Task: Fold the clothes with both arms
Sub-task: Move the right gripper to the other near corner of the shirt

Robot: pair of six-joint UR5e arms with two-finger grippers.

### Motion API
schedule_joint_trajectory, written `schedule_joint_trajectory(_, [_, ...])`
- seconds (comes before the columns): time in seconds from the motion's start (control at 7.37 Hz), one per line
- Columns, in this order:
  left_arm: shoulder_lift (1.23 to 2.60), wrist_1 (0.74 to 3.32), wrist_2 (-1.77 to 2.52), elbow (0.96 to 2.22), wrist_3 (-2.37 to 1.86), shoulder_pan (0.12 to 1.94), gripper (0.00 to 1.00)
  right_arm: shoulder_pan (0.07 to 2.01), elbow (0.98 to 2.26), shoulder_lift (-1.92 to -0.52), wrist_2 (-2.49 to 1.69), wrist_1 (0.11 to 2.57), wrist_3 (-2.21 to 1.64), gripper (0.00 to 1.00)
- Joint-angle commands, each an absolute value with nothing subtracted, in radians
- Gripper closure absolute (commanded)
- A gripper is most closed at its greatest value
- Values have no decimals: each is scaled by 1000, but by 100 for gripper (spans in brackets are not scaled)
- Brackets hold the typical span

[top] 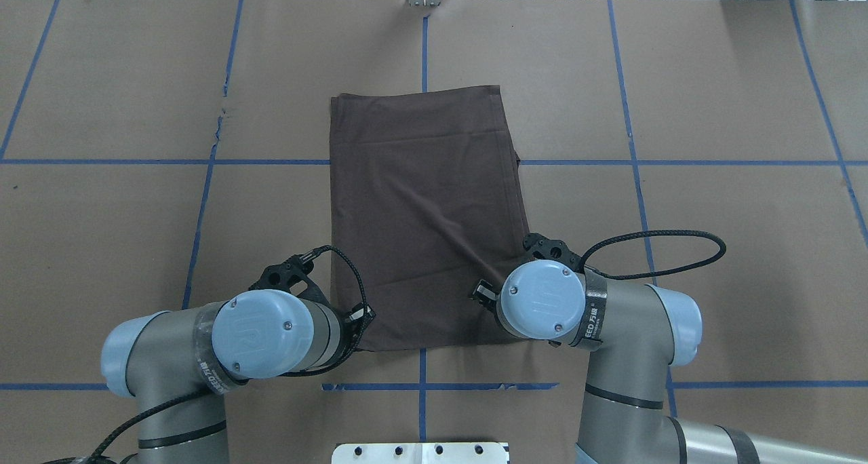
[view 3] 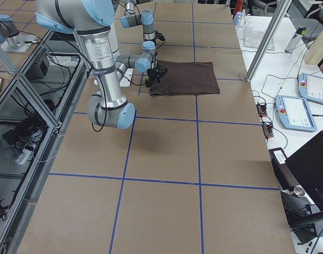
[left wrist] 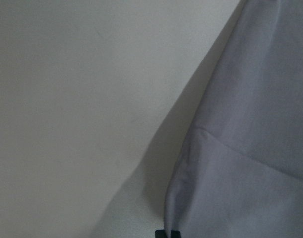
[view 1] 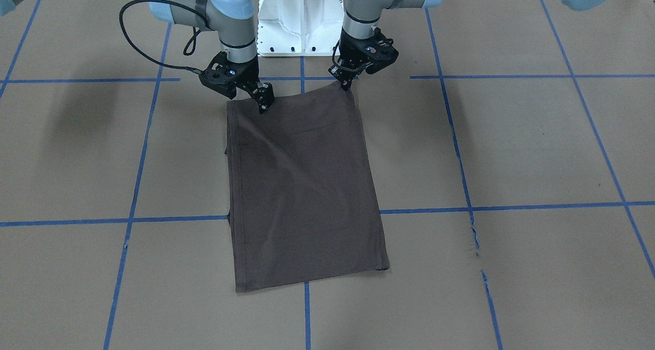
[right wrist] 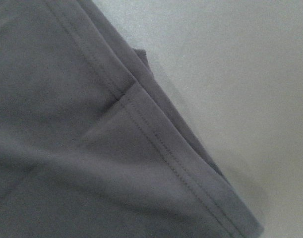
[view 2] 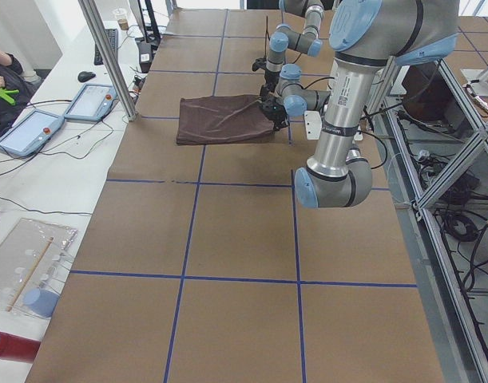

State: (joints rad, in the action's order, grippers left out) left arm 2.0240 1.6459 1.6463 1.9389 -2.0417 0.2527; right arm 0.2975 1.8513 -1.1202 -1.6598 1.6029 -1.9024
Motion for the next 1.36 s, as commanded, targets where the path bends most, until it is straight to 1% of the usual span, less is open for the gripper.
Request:
schedule_joint_trajectory(0.0, [2026,1646,1646,1939,-2042,252,100,296,1825,-1121,-1660,1600,-1902,0])
schedule_joint_trajectory(0.41, [2026,1646,1646,1940,-2042,253,100,296,1818,-1120,-1661,1598,-1905,0])
schedule_joint_trajectory(0.54, [2026,1646,1646,1940,-2042,253,100,296,1818,-1118,-1661,1598,-1907,23])
schedule_joint_trajectory(0.68, [2026,1646,1646,1940,-2042,255,100,296,1821,-1115,-1661,1598,-1907,68])
schedule_joint_trajectory(0.81, [2026,1646,1646,1942,-2042,255,100,296,1821,-1114,-1663,1598,-1902,89])
schedule_joint_trajectory(0.95, [2025,1644,1646,1945,-2042,255,100,296,1825,-1111,-1661,1598,-1898,100])
schedule_joint_trajectory(1.22, [2026,1644,1646,1945,-2042,255,100,299,1830,-1101,-1663,1598,-1898,100])
